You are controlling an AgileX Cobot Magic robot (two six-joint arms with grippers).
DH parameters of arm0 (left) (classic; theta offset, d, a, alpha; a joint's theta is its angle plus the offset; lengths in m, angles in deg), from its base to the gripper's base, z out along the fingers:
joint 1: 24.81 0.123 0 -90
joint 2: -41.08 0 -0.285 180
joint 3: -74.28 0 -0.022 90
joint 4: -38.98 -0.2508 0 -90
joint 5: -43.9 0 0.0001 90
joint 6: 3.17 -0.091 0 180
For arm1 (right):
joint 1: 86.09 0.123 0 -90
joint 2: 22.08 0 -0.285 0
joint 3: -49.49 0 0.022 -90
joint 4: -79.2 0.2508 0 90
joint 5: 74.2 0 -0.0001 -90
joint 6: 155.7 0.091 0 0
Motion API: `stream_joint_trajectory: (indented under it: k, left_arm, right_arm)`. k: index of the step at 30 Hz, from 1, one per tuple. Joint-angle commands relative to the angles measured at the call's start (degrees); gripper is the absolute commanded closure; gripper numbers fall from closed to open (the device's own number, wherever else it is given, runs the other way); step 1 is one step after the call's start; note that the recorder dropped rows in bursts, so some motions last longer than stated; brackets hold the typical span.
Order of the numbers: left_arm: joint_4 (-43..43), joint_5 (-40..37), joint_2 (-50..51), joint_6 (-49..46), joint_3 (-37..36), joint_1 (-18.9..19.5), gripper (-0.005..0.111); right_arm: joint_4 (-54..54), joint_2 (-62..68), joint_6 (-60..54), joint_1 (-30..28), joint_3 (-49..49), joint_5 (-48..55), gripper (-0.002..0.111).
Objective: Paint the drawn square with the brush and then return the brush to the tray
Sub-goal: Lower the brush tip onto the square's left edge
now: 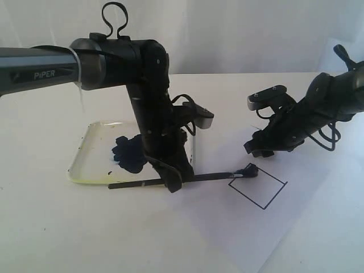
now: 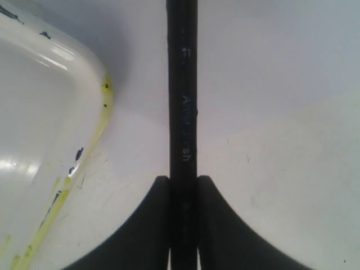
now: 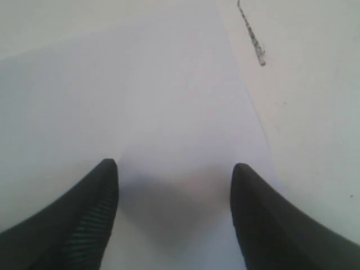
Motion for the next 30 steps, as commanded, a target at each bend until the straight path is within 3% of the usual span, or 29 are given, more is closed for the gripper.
stream_joint_trajectory:
  k: [1, 16, 24, 30]
  left_arm:
    - [0.2, -2.9, -0.1, 1.4, 0.1, -0.2, 0.107]
    - [-0.7, -8.3, -0.1, 2.0, 0.1, -0.2, 0.107]
    - [-0.7, -0.4, -0.1, 2.9, 0.1, -0.2, 0.107]
    - [-0.7, 0.4, -0.1, 2.9, 0.1, -0.2, 0.107]
  right_arm:
    - [-0.1, 0.4, -0.4, 0.0, 0.0, -0.4, 0.053]
    - [-0.1, 0.4, -0.4, 0.0, 0.0, -0.4, 0.053]
    - [-0.1, 0.4, -0.4, 0.0, 0.0, -0.4, 0.053]
    - [-0.1, 0.4, -0.4, 0.0, 0.0, -0.4, 0.053]
